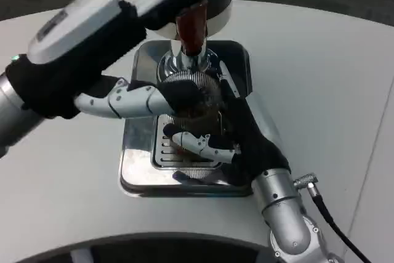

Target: Grasp the cup under the faucet to collect the drink, then remove the cup.

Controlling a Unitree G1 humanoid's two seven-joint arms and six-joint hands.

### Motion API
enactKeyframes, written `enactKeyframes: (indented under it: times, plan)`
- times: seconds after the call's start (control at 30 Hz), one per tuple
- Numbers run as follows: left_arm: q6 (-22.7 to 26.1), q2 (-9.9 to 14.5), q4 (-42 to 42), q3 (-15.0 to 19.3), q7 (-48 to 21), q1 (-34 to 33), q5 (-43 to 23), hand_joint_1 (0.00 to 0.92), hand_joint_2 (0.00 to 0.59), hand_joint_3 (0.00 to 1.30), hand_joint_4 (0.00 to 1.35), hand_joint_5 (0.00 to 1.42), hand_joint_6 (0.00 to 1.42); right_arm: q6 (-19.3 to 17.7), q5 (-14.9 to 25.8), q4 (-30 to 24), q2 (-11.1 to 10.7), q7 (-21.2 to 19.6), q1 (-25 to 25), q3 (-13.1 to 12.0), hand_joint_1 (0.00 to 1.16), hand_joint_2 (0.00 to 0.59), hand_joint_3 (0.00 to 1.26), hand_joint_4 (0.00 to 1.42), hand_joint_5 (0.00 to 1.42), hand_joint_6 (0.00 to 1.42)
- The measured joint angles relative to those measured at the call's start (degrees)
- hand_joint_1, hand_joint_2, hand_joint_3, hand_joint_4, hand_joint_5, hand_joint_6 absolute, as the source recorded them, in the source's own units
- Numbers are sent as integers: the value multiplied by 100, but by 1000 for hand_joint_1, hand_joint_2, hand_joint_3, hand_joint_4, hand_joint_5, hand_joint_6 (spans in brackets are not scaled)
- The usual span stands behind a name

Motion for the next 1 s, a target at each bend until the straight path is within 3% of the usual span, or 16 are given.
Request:
enactKeyframes:
  times: [0.17, 0.3, 0.5, 0.8, 1.0]
  plan:
    - [12, 17, 7, 220, 98, 341, -141, 0, 190, 4, 0, 56, 24, -193, 103, 279, 113, -122, -114, -22, 882, 183, 303, 487, 368, 357]
    - [45, 46, 4, 276, 98, 540, -143, 0, 192, 5, 0, 57, 24, -338, 92, 431, 174, -434, -165, -22, 921, 189, 388, 579, 472, 500]
    - [95, 87, 18, 307, 97, 663, -167, 0, 194, 3, 0, 58, 16, -393, -47, 493, 237, -800, -163, 31, 1034, 176, 555, 712, 676, 844]
    - [167, 92, 20, 309, 93, 813, -195, 0, 197, 0, 0, 58, 10, -506, -189, 489, 259, -1179, -109, 84, 1077, 143, 640, 849, 877, 1138]
    - [174, 144, 13, 313, 60, 929, -330, 0, 198, 0, 0, 51, 8, -506, -306, 470, 263, -1330, -67, 106, 1082, 121, 668, 874, 920, 1218]
